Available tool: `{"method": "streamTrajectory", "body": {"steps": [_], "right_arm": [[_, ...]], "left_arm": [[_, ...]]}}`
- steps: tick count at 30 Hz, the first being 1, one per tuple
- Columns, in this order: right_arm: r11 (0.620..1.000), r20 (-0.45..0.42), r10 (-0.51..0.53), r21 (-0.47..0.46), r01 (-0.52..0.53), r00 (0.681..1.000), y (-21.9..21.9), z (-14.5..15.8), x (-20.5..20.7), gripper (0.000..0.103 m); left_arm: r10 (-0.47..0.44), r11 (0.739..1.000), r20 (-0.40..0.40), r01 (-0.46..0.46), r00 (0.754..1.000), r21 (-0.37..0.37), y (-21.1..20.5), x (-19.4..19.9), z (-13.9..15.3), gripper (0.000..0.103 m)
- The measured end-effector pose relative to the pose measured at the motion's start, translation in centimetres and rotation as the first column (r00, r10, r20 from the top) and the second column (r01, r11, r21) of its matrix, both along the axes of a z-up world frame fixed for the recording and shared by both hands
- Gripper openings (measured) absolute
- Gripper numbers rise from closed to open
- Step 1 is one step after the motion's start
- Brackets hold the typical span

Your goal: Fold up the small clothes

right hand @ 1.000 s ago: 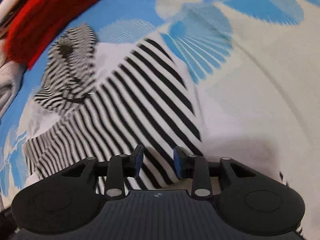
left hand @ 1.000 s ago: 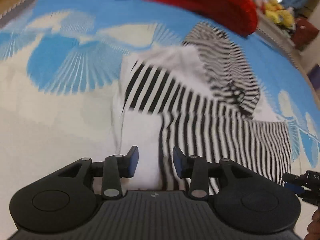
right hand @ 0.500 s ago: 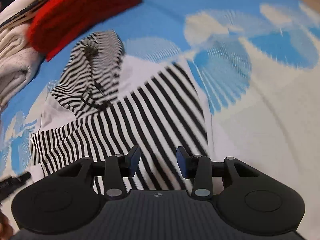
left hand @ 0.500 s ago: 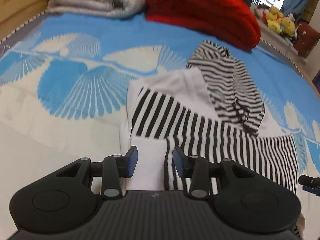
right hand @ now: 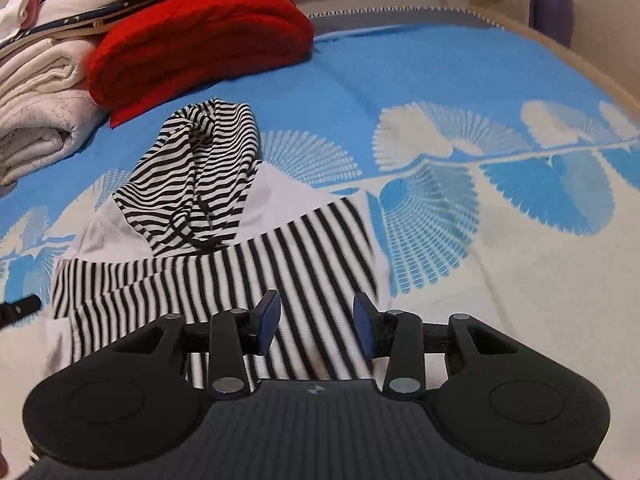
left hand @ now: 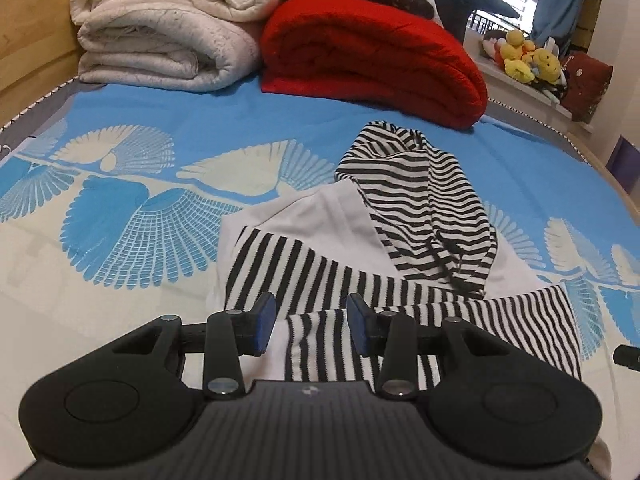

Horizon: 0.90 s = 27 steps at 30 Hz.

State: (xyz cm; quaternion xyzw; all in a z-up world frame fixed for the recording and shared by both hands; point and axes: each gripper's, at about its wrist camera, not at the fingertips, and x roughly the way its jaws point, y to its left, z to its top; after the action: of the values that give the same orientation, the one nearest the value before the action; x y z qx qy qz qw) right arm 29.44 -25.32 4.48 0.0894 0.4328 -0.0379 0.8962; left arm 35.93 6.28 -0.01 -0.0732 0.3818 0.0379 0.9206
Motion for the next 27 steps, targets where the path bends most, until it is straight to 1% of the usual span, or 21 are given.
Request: {"method": "streamTrajectory", "body": {"steps": [3, 6, 8, 11, 14, 16, 19, 21, 24, 25, 27], "right_arm": [[0.999, 0.002, 0.009, -0.044, -0.009, 1.0, -0.6, -0.1, -0.4, 0.042], [0.997, -0.005, 0.024, -0.066, -0.024, 1.0, -1.1, -0.3, -0.4, 0.042], [0.997, -0.005, 0.03, -0.068, -0.03, 1.0, -1.3, -0.2, -0.3, 0.042], [0.998, 0.0, 0.036, -0.058, -0.036, 0.999, -1.6, 0.1, 0.2, 0.042], [0.996, 0.017, 0.039, -0.077, -0.037, 0.999, -1.9, 0.6, 0.6, 0.042], [0.992, 0.027, 0.056, -0.112, -0.053, 0.998, -2.0, 1.0, 0.8, 0.042], [0.986, 0.027, 0.071, -0.15, -0.066, 0.997, -2.4, 1.0, 1.1, 0.042], [0.986, 0.018, 0.068, -0.156, -0.064, 0.998, -2.9, 0.9, 1.4, 0.042], [0.986, 0.011, 0.056, -0.155, -0.053, 0.998, -3.6, 0.8, 1.7, 0.042], [0.987, 0.01, 0.054, -0.155, -0.052, 0.998, -3.7, 0.8, 1.7, 0.042], [0.986, 0.008, 0.058, -0.156, -0.056, 0.998, -3.7, 0.7, 1.8, 0.042]], "left_arm": [[-0.008, 1.0, 0.012, 0.008, 1.0, 0.006, -0.2, 0.0, 0.1, 0.043], [-0.041, 0.998, 0.027, 0.04, 0.999, 0.043, -0.6, 0.0, 0.3, 0.042], [-0.07, 0.995, 0.044, 0.066, 0.997, 0.079, -0.9, 0.2, 0.5, 0.035], [-0.093, 0.99, 0.07, 0.085, 0.993, 0.112, -0.8, 0.6, 1.4, 0.027], [-0.095, 0.989, 0.092, 0.084, 0.991, 0.119, -0.5, 1.5, 2.5, 0.026], [-0.097, 0.989, 0.094, 0.086, 0.991, 0.12, -0.4, 2.5, 2.8, 0.026], [-0.093, 0.991, 0.072, 0.085, 0.993, 0.104, -0.4, 5.5, 2.4, 0.026], [-0.103, 0.988, 0.064, 0.094, 0.993, 0.123, -0.9, 8.2, 1.8, 0.026], [-0.127, 0.982, 0.061, 0.117, 0.99, 0.151, -1.8, 13.6, 0.7, 0.026], [-0.123, 0.984, 0.055, 0.114, 0.991, 0.14, -2.0, 15.5, 0.3, 0.026], [-0.087, 0.991, 0.052, 0.081, 0.995, 0.11, -1.9, 19.5, -0.3, 0.026]]}}
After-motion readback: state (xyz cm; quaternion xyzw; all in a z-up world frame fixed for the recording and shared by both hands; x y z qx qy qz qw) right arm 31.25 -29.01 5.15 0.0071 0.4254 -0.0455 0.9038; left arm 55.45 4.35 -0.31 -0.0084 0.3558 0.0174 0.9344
